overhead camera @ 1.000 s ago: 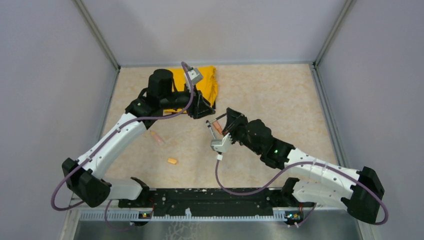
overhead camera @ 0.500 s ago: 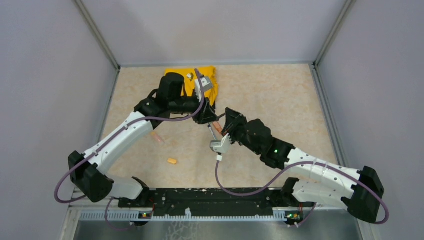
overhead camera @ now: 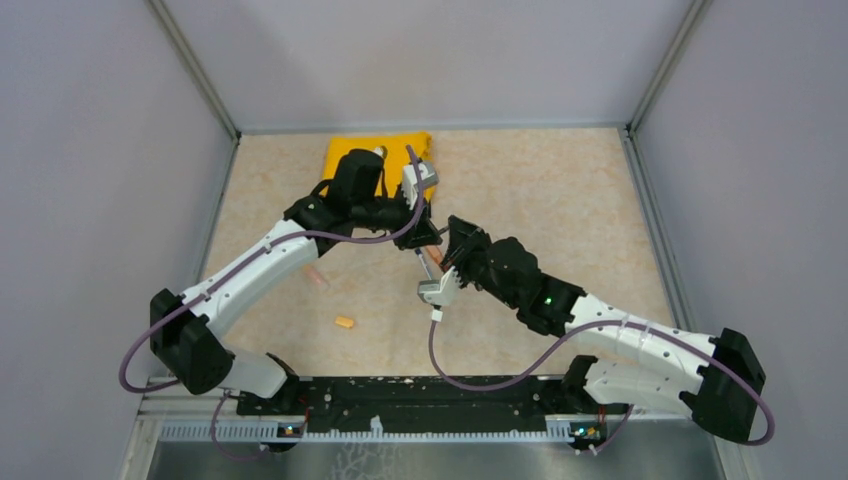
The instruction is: Insert the pens into the pen caps
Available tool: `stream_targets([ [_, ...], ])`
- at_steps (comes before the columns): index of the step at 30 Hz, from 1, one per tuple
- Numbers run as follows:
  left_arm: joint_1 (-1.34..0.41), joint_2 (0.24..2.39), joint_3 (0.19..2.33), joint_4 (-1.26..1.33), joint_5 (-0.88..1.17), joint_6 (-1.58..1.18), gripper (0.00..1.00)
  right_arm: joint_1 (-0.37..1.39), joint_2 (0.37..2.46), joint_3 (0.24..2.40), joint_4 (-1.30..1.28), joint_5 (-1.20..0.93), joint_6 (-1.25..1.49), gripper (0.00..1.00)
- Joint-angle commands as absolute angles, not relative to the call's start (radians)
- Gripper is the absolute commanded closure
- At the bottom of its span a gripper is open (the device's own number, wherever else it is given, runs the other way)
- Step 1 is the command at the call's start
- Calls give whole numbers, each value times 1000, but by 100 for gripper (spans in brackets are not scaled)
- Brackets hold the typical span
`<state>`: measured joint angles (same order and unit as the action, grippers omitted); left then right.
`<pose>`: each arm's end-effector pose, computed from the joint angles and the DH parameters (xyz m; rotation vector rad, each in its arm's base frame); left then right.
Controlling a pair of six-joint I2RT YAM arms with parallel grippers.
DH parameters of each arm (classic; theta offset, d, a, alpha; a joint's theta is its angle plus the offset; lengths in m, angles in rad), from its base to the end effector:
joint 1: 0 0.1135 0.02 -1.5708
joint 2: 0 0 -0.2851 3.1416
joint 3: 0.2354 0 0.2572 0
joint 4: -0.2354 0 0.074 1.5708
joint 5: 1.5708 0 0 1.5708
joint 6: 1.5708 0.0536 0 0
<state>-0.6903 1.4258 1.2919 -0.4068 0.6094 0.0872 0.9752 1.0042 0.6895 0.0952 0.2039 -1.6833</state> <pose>0.2394 -0.2375 0.3610 1.1576 1.8263 -0.9972 0.1474 0.1982 0.3061 -1.7436 0.5843 -0.6851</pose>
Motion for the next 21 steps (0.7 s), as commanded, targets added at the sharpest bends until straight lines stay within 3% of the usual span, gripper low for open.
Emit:
stream_targets([
  [1, -698, 1430, 1320, -407, 620, 115, 76, 988, 1006, 746, 150, 195, -1680, 100],
  [7, -698, 1432, 1317, -410, 612, 115, 100, 988, 1003, 744, 164, 191, -1662, 100],
  [10, -698, 1431, 1313, -405, 567, 110, 100, 988, 987, 736, 171, 179, -1638, 85],
  [12, -699, 1428, 1310, -397, 543, 106, 100, 988, 977, 733, 157, 187, -1634, 82],
  [15, -698, 1422, 1302, -375, 502, 95, 100, 988, 957, 727, 140, 195, -1624, 67],
  [21, -697, 1413, 1282, -325, 397, 80, 100, 989, 894, 724, 56, 198, -1595, 60],
])
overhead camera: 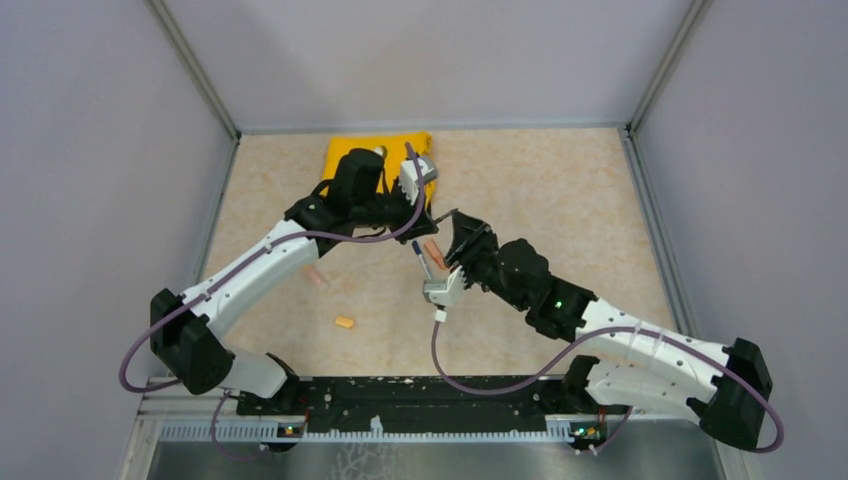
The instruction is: Insert the pens into the pen caps
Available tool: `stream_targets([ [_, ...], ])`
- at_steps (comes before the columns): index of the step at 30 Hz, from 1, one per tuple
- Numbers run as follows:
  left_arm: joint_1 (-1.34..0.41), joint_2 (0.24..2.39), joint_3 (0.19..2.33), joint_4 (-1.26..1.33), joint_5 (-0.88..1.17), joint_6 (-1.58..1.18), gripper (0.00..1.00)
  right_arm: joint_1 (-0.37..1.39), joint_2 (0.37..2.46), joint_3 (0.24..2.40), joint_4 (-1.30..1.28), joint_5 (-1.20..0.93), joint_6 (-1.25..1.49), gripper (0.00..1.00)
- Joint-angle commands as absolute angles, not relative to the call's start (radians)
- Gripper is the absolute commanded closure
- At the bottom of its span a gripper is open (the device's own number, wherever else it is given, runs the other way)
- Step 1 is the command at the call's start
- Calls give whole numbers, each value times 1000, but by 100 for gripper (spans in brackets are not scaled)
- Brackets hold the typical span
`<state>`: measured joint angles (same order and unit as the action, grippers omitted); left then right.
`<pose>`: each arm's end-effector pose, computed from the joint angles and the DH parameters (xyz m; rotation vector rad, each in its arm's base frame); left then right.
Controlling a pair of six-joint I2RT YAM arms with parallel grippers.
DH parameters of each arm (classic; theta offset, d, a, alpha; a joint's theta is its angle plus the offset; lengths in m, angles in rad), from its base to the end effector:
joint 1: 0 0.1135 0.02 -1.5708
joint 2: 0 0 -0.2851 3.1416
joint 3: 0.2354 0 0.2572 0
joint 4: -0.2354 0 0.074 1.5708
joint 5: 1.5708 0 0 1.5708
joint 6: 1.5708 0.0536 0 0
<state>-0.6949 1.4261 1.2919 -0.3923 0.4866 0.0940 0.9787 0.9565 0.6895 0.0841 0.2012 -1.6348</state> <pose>0.2449 -0.2368 0.3606 1.0982 1.8474 -0.8667 0.1412 0.1908 0.3153 -1.6884 0.6122 -0.6508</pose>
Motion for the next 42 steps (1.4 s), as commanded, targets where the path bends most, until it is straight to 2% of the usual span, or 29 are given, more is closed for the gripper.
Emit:
stream_targets([
  [1, -696, 1407, 1272, -307, 370, 73, 100, 988, 877, 722, 42, 199, -1579, 60],
  [3, -693, 1384, 1239, -254, 317, 54, 100, 988, 842, 708, 24, 199, -1521, 60],
  [6, -688, 1329, 1163, -128, 212, 13, 100, 988, 766, 680, 47, 183, -1291, 61],
  [9, -681, 1270, 1081, -14, 123, -29, 100, 988, 711, 657, 113, 213, -974, 62],
  [12, -662, 1232, 1039, 49, 83, -64, 100, 988, 701, 677, 124, 340, -644, 61],
  [17, -603, 1186, 989, 103, 106, -116, 100, 983, 713, 678, 100, 583, -185, 61],
  [22, -467, 1157, 930, 149, 225, -246, 100, 862, 769, 730, -126, 444, 297, 59],
  [28, -399, 1122, 889, 154, 259, -286, 100, 749, 848, 756, -332, 527, 545, 56],
  [32, -399, 1110, 886, 149, 264, -265, 100, 639, 868, 746, -448, 505, 661, 52],
  [36, -397, 1102, 885, 145, 270, -245, 100, 568, 875, 714, -478, 479, 702, 45],
  [42, -397, 1106, 896, 136, 277, -220, 100, 450, 908, 665, -504, 454, 715, 43],
])
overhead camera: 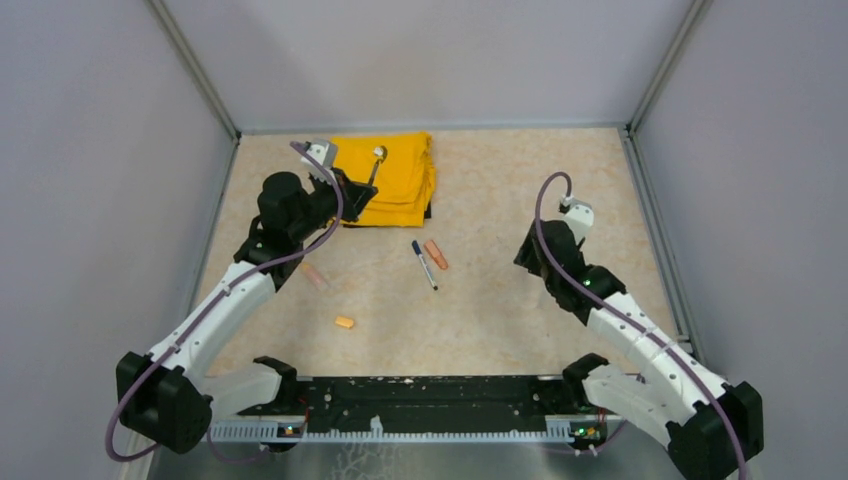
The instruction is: Insert the pens into the pen caps
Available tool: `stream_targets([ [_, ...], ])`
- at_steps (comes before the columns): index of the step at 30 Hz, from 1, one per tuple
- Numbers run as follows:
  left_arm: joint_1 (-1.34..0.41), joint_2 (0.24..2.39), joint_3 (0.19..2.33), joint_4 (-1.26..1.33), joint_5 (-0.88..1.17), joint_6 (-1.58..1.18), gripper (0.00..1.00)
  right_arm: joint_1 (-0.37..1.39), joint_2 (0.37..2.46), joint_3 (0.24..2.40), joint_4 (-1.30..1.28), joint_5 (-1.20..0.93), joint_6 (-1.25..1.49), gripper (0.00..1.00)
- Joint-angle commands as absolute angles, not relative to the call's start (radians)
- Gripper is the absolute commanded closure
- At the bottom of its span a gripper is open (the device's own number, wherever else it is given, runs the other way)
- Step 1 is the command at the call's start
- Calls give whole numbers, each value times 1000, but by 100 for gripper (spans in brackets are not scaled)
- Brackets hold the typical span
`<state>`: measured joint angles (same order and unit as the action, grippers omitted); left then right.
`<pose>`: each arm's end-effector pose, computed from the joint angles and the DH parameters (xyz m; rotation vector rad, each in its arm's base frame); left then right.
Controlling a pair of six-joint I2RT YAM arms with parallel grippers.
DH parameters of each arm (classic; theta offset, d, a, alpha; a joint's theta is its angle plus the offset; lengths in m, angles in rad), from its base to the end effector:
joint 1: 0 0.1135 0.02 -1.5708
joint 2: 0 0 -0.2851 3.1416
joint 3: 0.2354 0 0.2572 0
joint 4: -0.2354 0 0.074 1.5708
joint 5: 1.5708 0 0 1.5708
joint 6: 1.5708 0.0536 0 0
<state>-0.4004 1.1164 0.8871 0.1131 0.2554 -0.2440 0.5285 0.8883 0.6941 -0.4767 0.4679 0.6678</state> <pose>0.2499 -0.1205 0.3566 0.3305 1.7002 -0.6946 0.1785 0.0762 0.2696 0.3964 2.1268 0.1613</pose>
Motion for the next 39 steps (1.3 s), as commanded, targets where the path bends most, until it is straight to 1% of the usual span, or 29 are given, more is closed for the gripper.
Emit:
stream_targets([
  [1, -397, 1105, 898, 135, 283, -218, 100, 430, 912, 653, -508, 457, 715, 43],
  [3, -395, 1102, 898, 135, 290, -214, 100, 380, 925, 627, -517, 438, 709, 44],
  [7, -396, 1083, 880, 141, 272, -216, 100, 247, 981, 597, -530, 310, 698, 44],
  [9, -396, 1074, 868, 146, 277, -214, 100, 209, 1008, 581, -514, 267, 696, 44],
  [14, -396, 1056, 836, 172, 316, -207, 100, 203, 1052, 562, -470, 217, 687, 44],
  [19, -396, 1067, 824, 185, 344, -191, 100, 202, 1071, 561, -480, 218, 679, 44],
  [24, -396, 1093, 813, 233, 384, -197, 100, 203, 1073, 556, -492, 205, 682, 47],
  [28, -396, 1133, 847, 256, 412, -216, 100, 203, 1095, 553, -489, 184, 673, 50],
  [34, -396, 1212, 920, 318, 475, -232, 100, 203, 1118, 545, -487, 193, 665, 51],
  [39, -396, 1239, 923, 340, 499, -209, 100, 203, 1139, 541, -469, 191, 660, 52],
])
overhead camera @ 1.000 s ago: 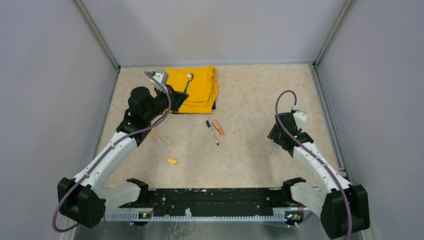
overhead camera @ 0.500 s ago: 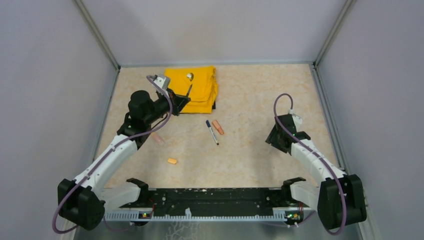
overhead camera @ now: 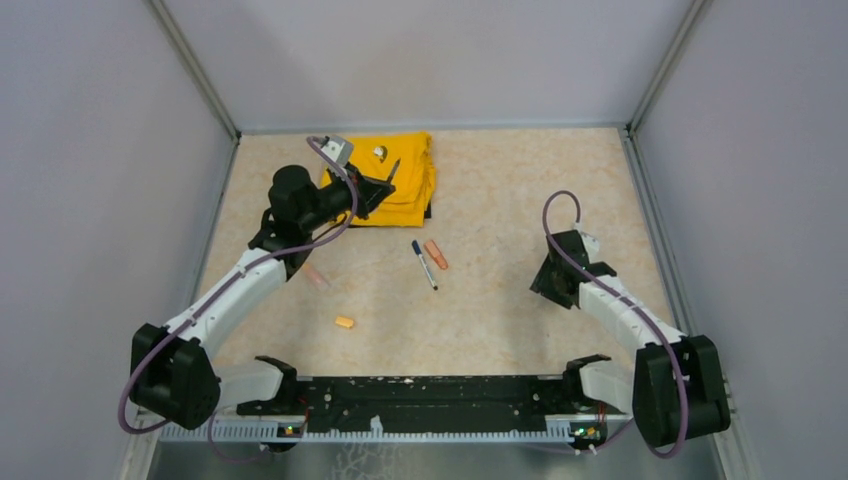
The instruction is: Insert the pens into the pen caps
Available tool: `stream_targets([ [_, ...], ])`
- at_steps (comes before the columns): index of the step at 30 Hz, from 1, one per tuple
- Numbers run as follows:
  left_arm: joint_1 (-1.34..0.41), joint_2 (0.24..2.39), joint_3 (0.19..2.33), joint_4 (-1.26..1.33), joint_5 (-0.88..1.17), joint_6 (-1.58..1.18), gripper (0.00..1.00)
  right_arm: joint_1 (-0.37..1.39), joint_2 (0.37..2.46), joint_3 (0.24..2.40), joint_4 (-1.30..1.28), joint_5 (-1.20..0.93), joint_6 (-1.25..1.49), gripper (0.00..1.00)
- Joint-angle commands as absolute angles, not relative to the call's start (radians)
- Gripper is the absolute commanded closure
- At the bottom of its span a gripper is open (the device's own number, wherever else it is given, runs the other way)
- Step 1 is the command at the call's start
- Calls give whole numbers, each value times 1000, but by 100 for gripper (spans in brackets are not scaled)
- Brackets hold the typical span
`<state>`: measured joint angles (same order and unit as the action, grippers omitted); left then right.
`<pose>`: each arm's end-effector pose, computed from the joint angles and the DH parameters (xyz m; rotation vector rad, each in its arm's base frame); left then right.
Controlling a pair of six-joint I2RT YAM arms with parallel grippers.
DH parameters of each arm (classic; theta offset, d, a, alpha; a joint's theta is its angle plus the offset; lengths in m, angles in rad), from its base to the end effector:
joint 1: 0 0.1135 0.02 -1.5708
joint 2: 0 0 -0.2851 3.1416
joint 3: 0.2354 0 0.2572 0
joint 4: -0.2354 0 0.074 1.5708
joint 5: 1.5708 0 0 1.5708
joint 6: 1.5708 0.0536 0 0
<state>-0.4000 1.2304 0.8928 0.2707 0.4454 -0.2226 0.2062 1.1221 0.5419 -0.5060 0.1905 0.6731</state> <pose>0.2699 -0.1392 0.3478 0.4978 1.6240 -0.8343 0.1953 0.0305 0.1714 0.6673 2.5383 0.0492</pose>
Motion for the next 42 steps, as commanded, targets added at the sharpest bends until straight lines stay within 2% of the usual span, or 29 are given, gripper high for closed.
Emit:
stream_targets([
  [1, -395, 1238, 916, 335, 500, -205, 100, 203, 1145, 541, -465, 189, 657, 53],
  [6, -396, 1206, 864, 312, 462, -183, 100, 203, 1174, 543, -460, 185, 639, 55],
  [29, -397, 1181, 879, 246, 415, -148, 100, 204, 1256, 571, -493, 124, 580, 66],
  [42, -397, 1182, 882, 242, 415, -150, 100, 294, 1311, 601, -571, 207, 640, 66],
])
